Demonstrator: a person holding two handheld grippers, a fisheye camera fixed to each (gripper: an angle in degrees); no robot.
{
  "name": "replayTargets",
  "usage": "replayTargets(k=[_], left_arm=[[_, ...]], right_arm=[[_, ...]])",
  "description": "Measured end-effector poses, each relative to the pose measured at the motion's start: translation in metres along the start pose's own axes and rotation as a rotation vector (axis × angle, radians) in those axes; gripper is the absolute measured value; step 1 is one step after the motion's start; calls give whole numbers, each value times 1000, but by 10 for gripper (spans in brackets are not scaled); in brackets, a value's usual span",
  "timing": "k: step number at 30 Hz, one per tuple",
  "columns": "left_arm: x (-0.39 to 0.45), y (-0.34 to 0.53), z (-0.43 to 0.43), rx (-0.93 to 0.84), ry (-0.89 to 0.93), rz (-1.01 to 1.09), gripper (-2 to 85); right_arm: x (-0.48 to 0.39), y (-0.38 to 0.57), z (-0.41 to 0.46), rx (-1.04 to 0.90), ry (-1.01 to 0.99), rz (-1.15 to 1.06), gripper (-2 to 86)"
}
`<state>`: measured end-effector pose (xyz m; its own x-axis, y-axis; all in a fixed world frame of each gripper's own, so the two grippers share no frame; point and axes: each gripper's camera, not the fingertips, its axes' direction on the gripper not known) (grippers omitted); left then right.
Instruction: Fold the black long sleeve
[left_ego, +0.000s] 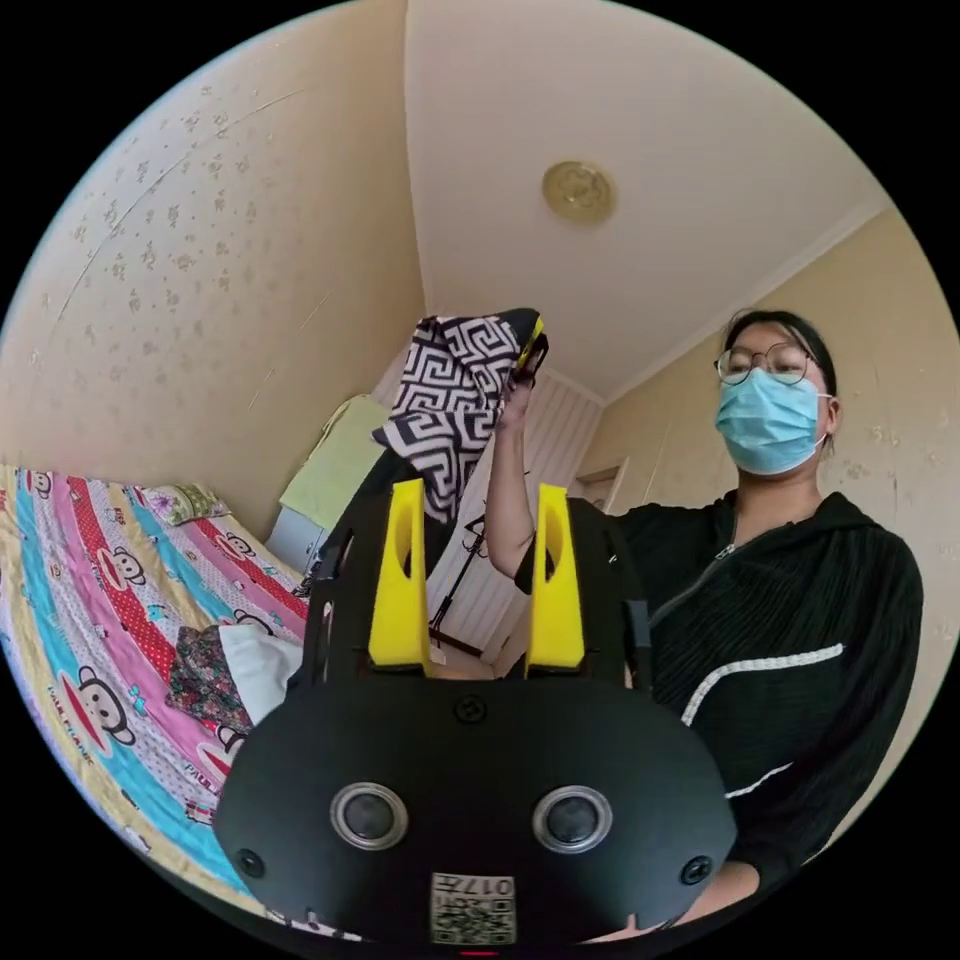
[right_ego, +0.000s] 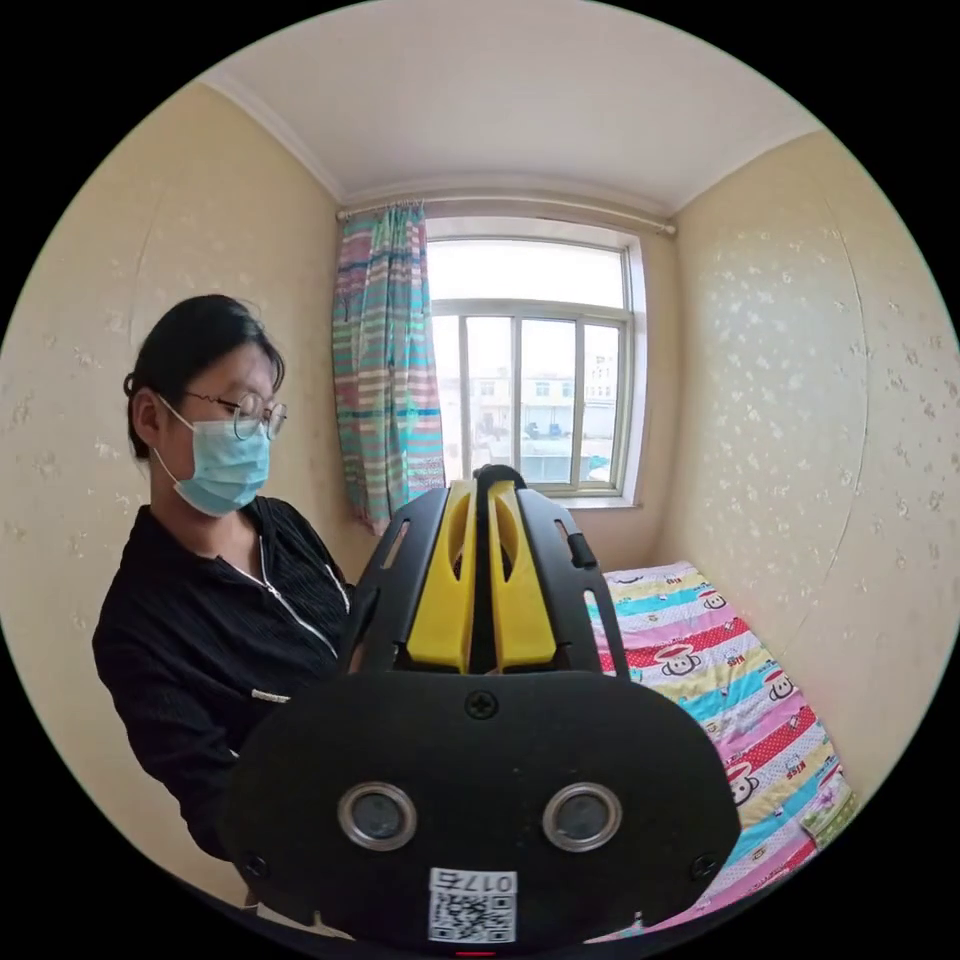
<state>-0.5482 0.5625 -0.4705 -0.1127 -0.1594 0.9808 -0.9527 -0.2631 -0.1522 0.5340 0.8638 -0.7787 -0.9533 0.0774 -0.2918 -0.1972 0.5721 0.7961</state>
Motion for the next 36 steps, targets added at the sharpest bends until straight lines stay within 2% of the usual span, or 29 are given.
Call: replayTargets(k=[4, 8, 11, 13, 14, 20, 23, 26, 31, 36], left_arm=[[4, 4, 84, -118, -130, 102, 205], [0, 2, 139, -120, -214, 116, 203], [4, -4, 178, -81, -72, 97, 116], [19, -7, 201, -66, 67, 163, 25], [22, -7, 204, -57, 74, 172, 20], [20, -33, 172, 82, -100, 62, -3], [38, -58, 139, 123, -280, 45, -4], [80, -99, 122, 123, -470, 128, -3], [165, -183, 106, 287, -740, 230, -3], [234, -239, 121, 282, -862, 385, -3]], right_arm=[[-29, -21, 2, 63, -78, -25, 13], [-63, -33, 11, 64, -40, -60, 13], [-84, -32, 24, 47, 70, -47, 14], [-95, -29, 31, 32, 124, -41, 14], [-102, -25, 35, 15, 155, -40, 15], [-122, -4, 40, -83, 293, -17, 16], [-118, 9, 37, -90, 303, 26, 17], [-106, 22, 36, -80, 234, 60, 18], [-88, 38, 37, -75, 173, 120, 19], [-76, 49, 30, -49, 99, 186, 18]])
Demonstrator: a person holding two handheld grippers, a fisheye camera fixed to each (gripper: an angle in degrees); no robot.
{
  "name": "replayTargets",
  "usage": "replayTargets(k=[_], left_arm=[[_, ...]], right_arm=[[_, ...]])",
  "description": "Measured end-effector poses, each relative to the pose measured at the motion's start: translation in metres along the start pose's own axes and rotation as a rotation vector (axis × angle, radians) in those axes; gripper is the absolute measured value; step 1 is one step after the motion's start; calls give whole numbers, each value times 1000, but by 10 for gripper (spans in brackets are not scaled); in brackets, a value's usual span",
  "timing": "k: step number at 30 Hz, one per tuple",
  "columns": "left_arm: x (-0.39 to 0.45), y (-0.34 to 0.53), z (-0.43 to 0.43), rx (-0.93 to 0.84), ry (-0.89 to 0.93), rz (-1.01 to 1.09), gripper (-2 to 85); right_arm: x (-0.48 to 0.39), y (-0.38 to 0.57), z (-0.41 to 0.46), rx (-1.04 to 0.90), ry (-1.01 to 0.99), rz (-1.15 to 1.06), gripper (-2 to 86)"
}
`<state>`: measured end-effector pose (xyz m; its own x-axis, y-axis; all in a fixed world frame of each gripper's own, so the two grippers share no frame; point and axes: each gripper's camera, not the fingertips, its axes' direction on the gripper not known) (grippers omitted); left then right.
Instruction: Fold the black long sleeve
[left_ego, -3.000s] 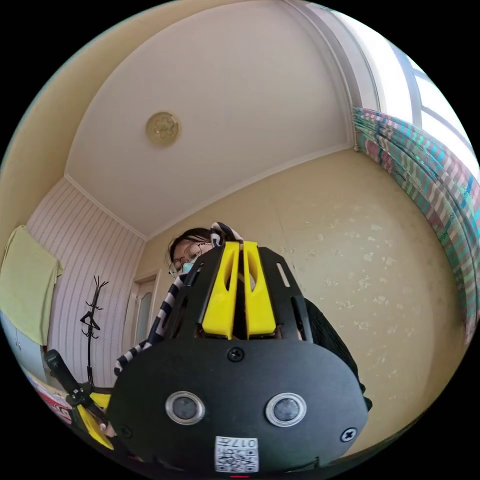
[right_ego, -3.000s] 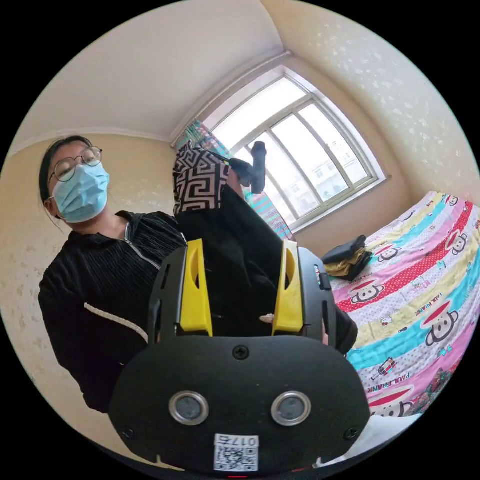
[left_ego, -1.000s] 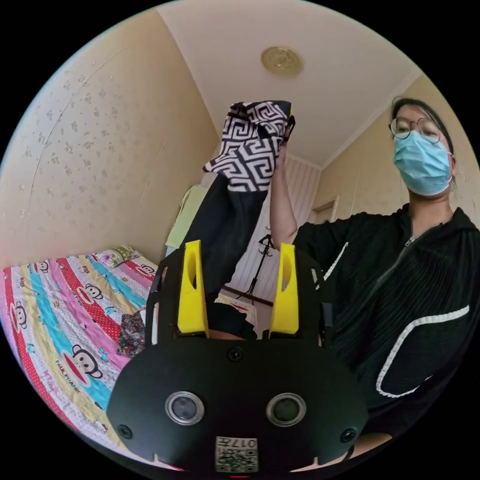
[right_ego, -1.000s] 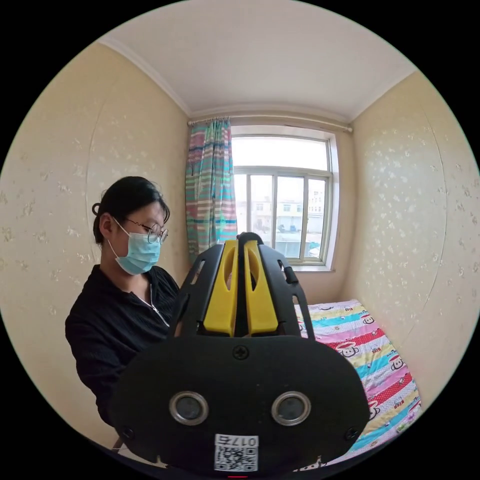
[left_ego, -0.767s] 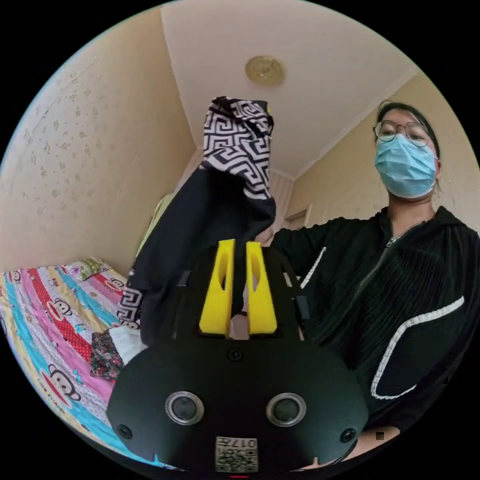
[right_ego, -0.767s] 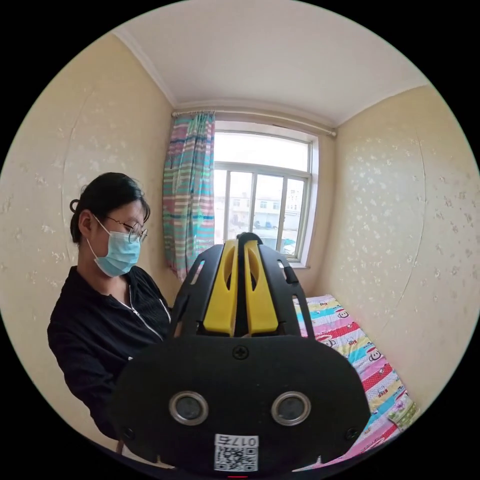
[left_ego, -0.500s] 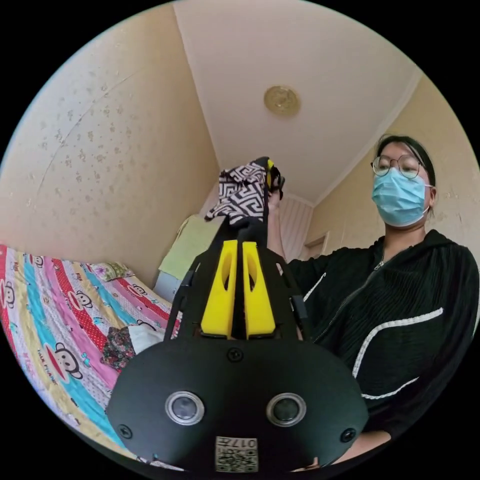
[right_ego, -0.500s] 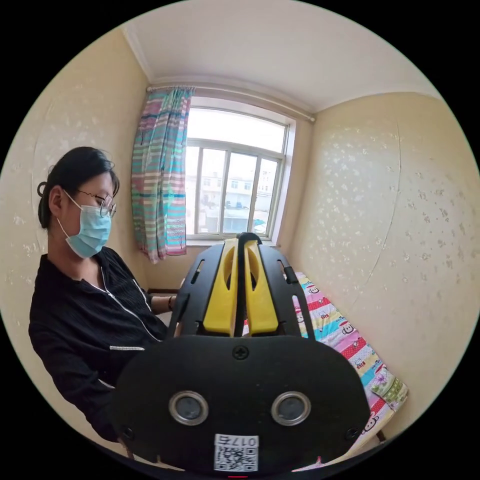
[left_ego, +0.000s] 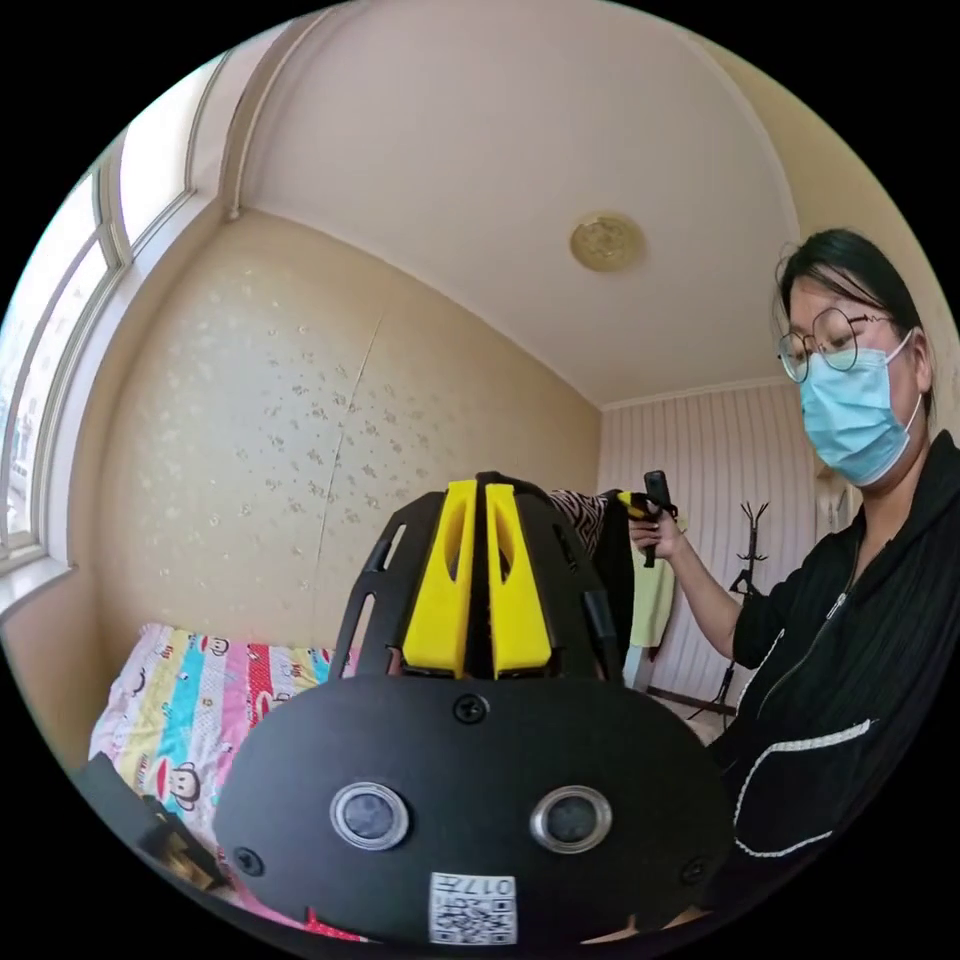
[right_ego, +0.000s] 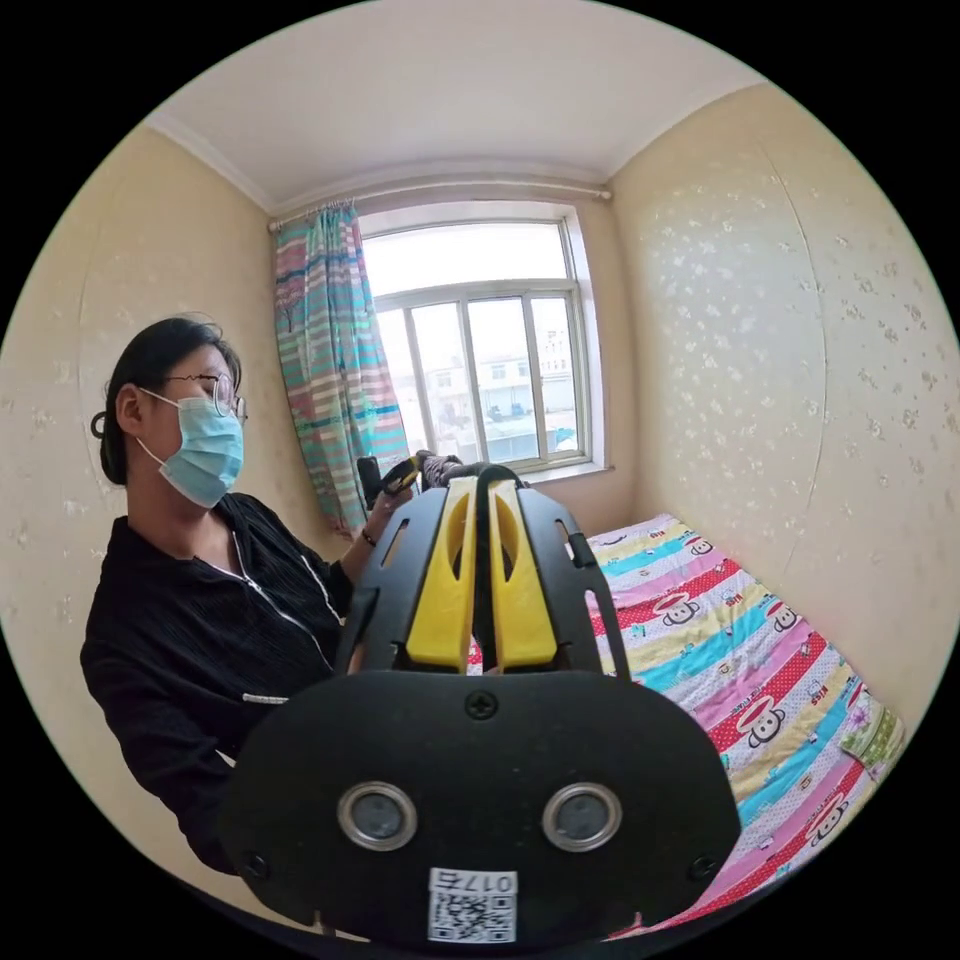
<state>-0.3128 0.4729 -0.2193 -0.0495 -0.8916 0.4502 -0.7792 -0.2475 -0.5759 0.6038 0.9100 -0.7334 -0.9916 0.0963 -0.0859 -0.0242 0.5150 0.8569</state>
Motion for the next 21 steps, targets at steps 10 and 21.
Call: replayTargets(k=[10, 21], left_arm=[[-20, -101, -24, -134, -43, 17, -1], [-100, -203, -100, -220, 239, 157, 0]], right_arm=[[11, -5, 14, -104, 106, 35, 18], [13, 25, -9, -45, 145, 154, 18]])
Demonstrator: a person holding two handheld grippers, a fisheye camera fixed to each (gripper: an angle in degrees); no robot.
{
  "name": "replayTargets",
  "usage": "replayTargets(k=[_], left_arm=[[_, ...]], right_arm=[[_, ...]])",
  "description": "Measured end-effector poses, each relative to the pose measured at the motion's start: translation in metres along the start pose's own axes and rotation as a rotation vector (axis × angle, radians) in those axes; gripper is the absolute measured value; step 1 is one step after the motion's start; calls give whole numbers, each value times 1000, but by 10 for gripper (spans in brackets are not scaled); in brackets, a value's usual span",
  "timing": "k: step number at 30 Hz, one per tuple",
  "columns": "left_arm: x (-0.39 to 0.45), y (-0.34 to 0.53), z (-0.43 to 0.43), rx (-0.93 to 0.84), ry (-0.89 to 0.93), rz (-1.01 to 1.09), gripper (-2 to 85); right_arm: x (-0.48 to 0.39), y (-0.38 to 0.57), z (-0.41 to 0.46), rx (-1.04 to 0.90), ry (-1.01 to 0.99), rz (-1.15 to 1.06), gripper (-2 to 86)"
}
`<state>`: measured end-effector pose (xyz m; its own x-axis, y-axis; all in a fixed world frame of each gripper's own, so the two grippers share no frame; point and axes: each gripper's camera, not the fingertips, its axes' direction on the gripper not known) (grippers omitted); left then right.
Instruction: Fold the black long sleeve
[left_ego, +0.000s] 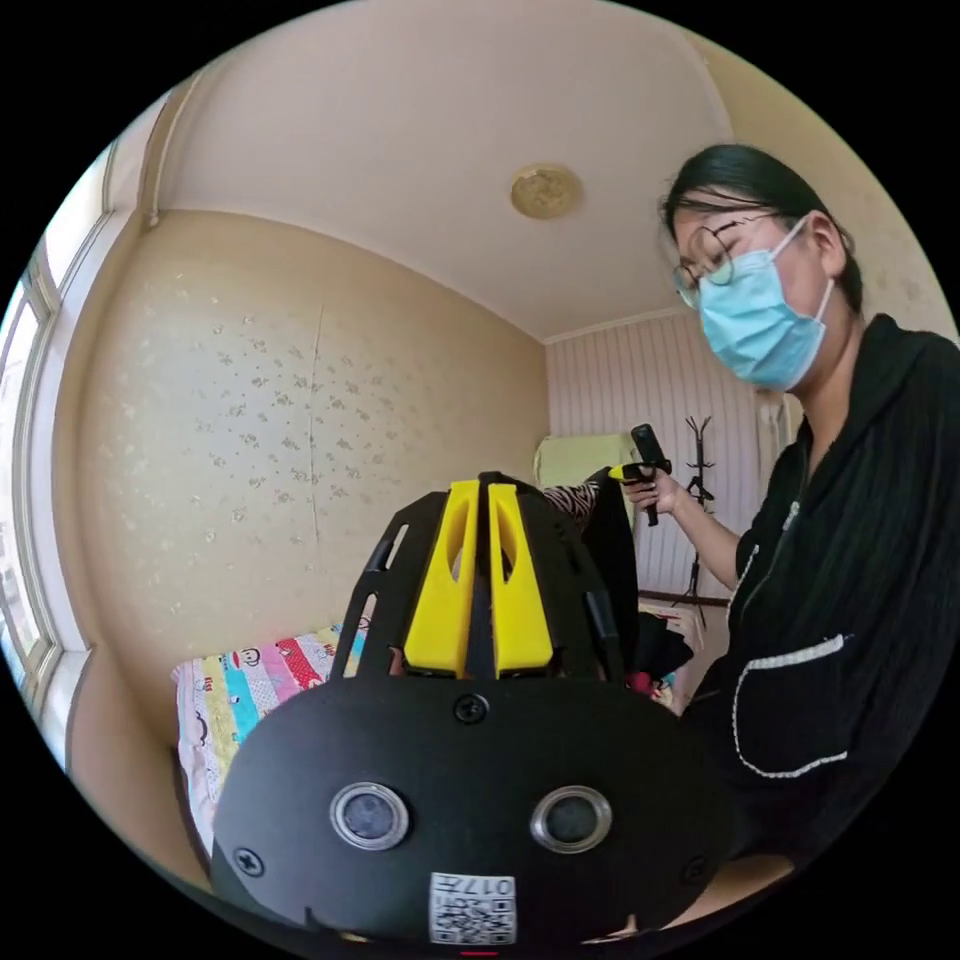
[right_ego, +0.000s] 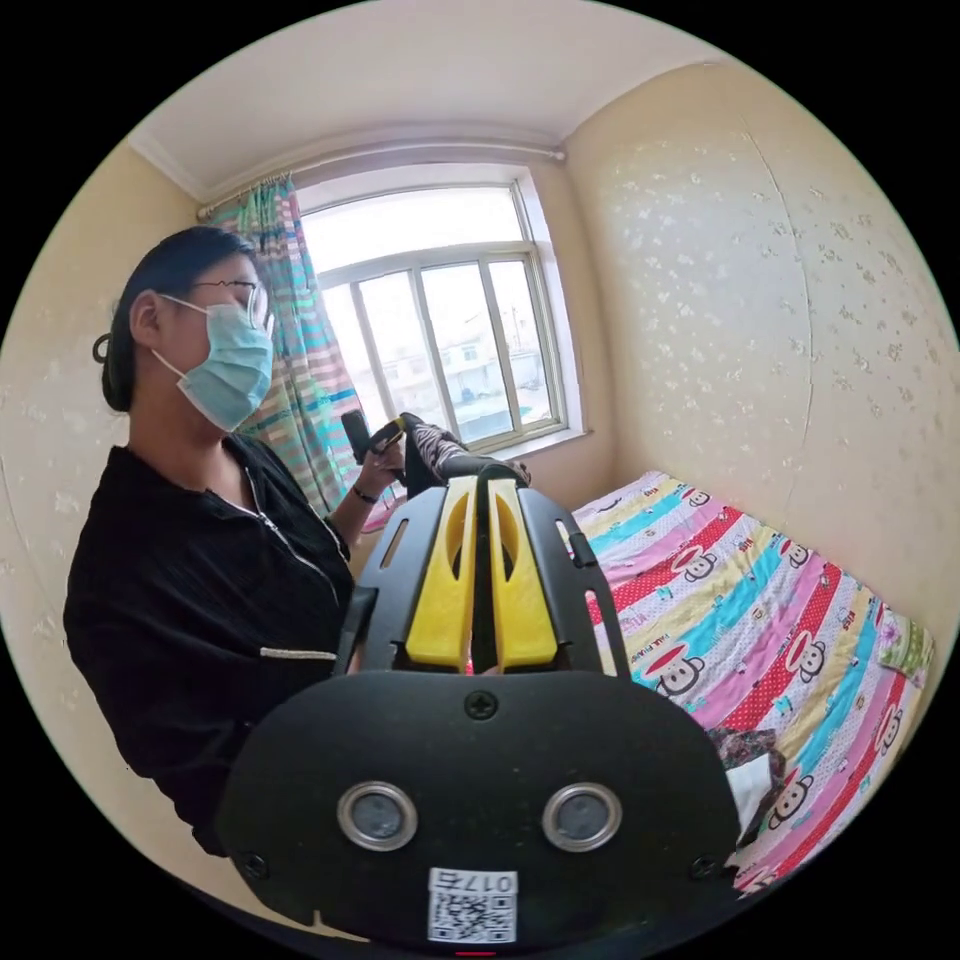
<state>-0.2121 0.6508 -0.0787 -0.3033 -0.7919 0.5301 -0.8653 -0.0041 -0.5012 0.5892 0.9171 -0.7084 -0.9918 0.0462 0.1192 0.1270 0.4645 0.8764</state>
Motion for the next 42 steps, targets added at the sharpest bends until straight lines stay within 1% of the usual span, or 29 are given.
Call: replayTargets(k=[1, 3, 6, 9, 12, 14, 15, 16, 17, 18, 19, 20, 22, 23, 24, 25, 26, 27, 29, 30, 31, 32, 34, 36, 38, 40, 42], left_arm=[[-6, -6, -15, -17, 55, 3, 0], [-13, -15, -35, -45, 106, 6, 1], [-30, -32, -51, -121, 92, 3, 2], [-70, -41, -37, -199, 58, -24, 3], [-124, -41, -2, -203, 78, -34, 7], [-177, -36, 31, -223, 50, -88, 13], [-225, -29, 60, -253, 28, -184, 21], [-283, -16, 91, -301, -5, -315, 37], [-312, -7, 106, -326, -31, -380, 50], [-371, 14, 129, -355, -118, -541, 67], [-422, 35, 141, -353, -176, -685, 76], [-444, 43, 144, -348, -190, -731, 84], [-508, 58, 137, -349, -285, -862, 120], [-518, 59, 132, -350, -298, -881, 131], [-531, 61, 120, -343, -293, -900, 132], [-534, 65, 105, -339, -263, -895, 130], [-532, 68, 97, -347, -250, -890, 128], [-523, 79, 82, -393, -236, -883, 125], [-504, 105, 60, -507, -210, -904, 124], [-489, 127, 45, -580, -182, -945, 124], [-472, 152, 29, -633, -142, -1001, 124], [-464, 163, 22, -655, -120, -1031, 124], [-429, 209, -4, -744, -45, -1164, 125], [-403, 232, -16, -802, 1, -1227, 125], [-382, 245, -22, -862, 36, -1255, 127], [-364, 249, -23, -928, 78, -1256, 129], [-363, 245, -23, -949, 74, -1267, 128]], right_arm=[[2, 8, -8, 6, 5, 42, 18], [9, 17, -20, 10, 18, 103, 17], [38, 22, -36, -1, 79, 179, 13], [99, 14, -40, -95, 107, 236, 10], [182, 3, -34, -176, 228, 239, 9], [273, -6, -28, -265, 319, 254, 10], [298, -9, -26, -279, 339, 252, 10], [350, -12, -24, -289, 373, 241, 11], [404, -13, -23, -269, 401, 247, 13], [432, -12, -24, -240, 417, 271, 14], [484, -9, -29, -177, 428, 323, 17], [529, -5, -33, -129, 430, 364, 21], [584, 5, -46, -60, 454, 434, 31], [611, 14, -61, 23, 480, 481, 51], [622, 20, -68, 63, 487, 499, 61], [639, 32, -83, 108, 482, 530, 89], [654, 48, -95, 107, 458, 562, 107], [660, 57, -100, 98, 442, 574, 111], [674, 105, -118, 24, 404, 620, 118], [678, 118, -122, -11, 407, 643, 118], [686, 148, -129, -87, 413, 697, 118], [696, 179, -136, -153, 409, 767, 118], [712, 225, -149, -211, 384, 885, 115], [726, 262, -164, -231, 372, 992, 109], [748, 297, -181, -285, 391, 1090, 103], [768, 312, -190, -330, 395, 1138, 100], [791, 319, -195, -362, 385, 1152, 98]])
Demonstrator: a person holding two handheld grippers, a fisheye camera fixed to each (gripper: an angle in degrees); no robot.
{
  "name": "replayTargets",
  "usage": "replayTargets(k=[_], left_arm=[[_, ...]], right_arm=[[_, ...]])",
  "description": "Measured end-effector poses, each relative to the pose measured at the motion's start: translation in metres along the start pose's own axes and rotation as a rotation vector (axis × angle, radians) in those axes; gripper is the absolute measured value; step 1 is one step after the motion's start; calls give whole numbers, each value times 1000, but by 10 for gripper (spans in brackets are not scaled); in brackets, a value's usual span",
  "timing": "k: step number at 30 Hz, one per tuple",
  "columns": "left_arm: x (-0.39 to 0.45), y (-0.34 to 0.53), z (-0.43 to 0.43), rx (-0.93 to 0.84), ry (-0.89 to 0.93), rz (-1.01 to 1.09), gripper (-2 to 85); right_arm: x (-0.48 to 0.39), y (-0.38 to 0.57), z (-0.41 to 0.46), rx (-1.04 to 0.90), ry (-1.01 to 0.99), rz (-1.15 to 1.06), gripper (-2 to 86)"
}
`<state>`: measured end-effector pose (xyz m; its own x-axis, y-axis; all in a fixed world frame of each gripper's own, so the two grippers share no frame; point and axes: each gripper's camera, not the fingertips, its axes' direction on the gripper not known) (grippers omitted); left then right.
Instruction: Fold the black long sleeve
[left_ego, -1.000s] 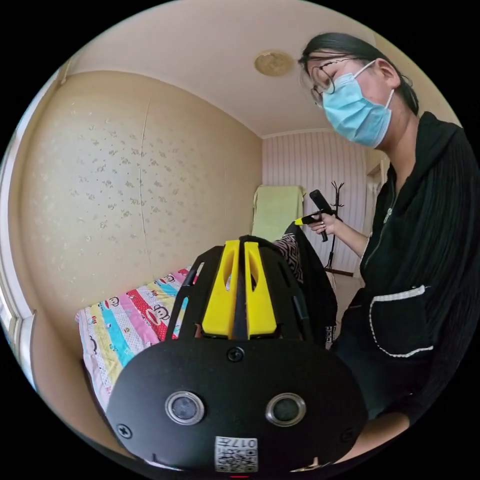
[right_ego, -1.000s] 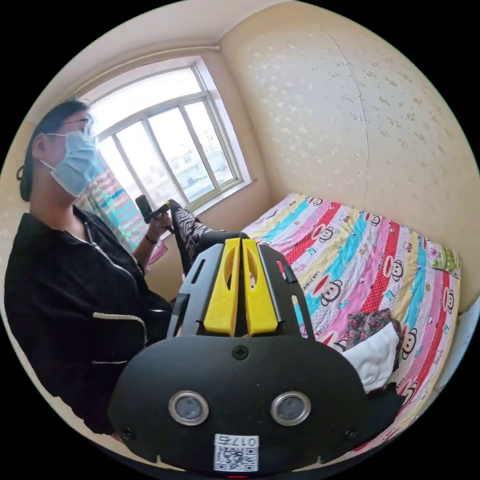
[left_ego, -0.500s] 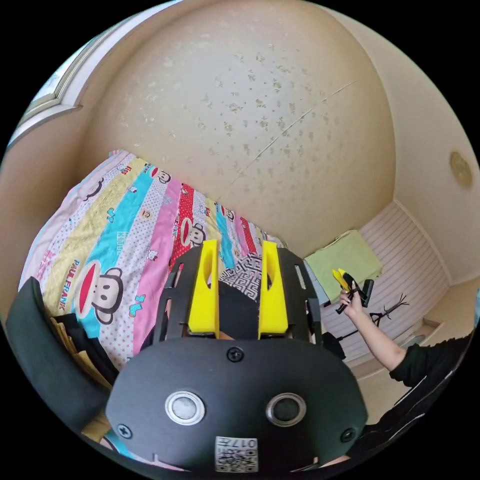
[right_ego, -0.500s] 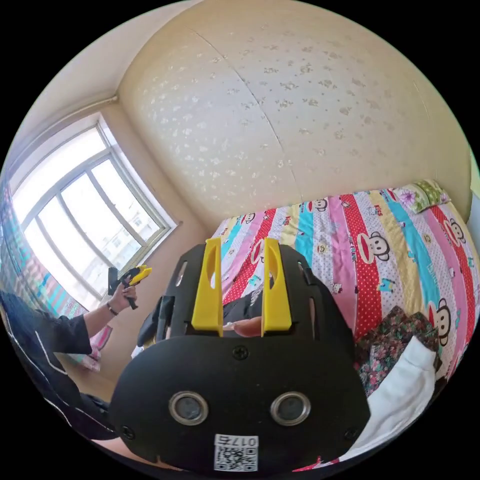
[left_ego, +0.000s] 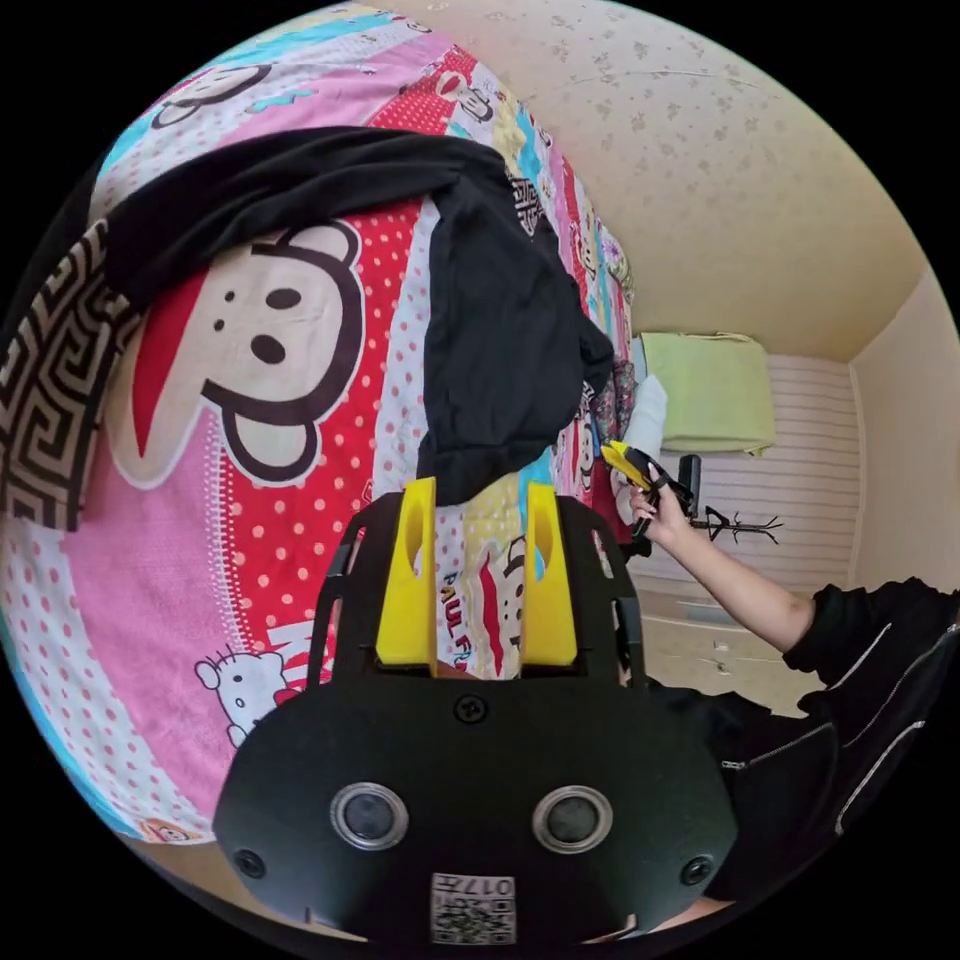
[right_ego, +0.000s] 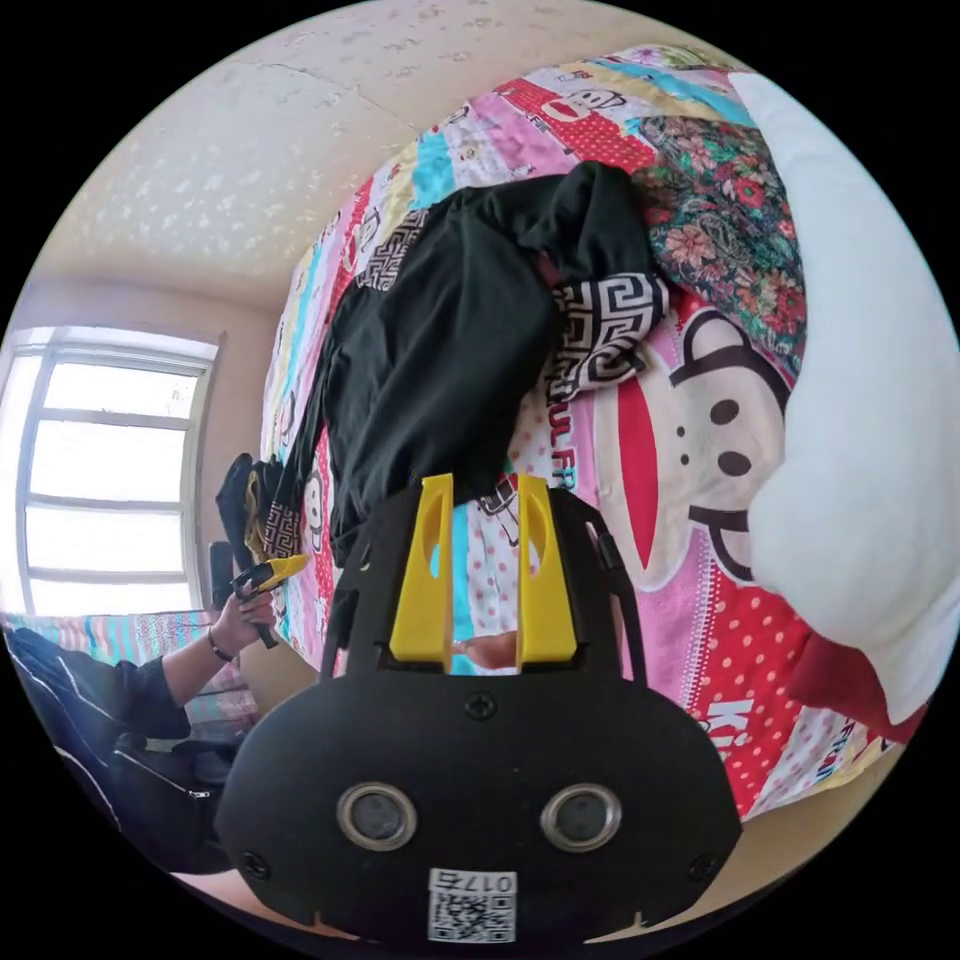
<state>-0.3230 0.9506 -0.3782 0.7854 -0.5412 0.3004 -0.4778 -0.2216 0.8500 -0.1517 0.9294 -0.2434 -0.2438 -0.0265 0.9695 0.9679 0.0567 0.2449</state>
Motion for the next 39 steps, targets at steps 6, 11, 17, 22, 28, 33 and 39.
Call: replayTargets(k=[6, 11, 17, 22, 28, 33, 39], left_arm=[[3, -16, -22, 77, -49, -134, 110], [22, -24, -46, 76, -93, -177, 70], [34, -9, -109, 35, 0, -273, 8], [90, 6, -194, 53, 11, -175, 1], [160, 43, -273, 40, -9, -114, -2], [187, 87, -296, 25, -107, -132, -4], [178, 156, -281, -31, -189, -244, -3]], right_arm=[[29, -75, 13, -114, 67, -28, 96], [62, -119, -16, -66, 158, 105, 55], [101, -148, -94, -41, 14, 100, 16], [120, -161, -174, -53, -49, 100, 10], [135, -154, -253, -81, -148, 156, 8], [155, -138, -284, -99, -168, 222, 9], [185, -102, -273, -204, -46, 265, 9]])
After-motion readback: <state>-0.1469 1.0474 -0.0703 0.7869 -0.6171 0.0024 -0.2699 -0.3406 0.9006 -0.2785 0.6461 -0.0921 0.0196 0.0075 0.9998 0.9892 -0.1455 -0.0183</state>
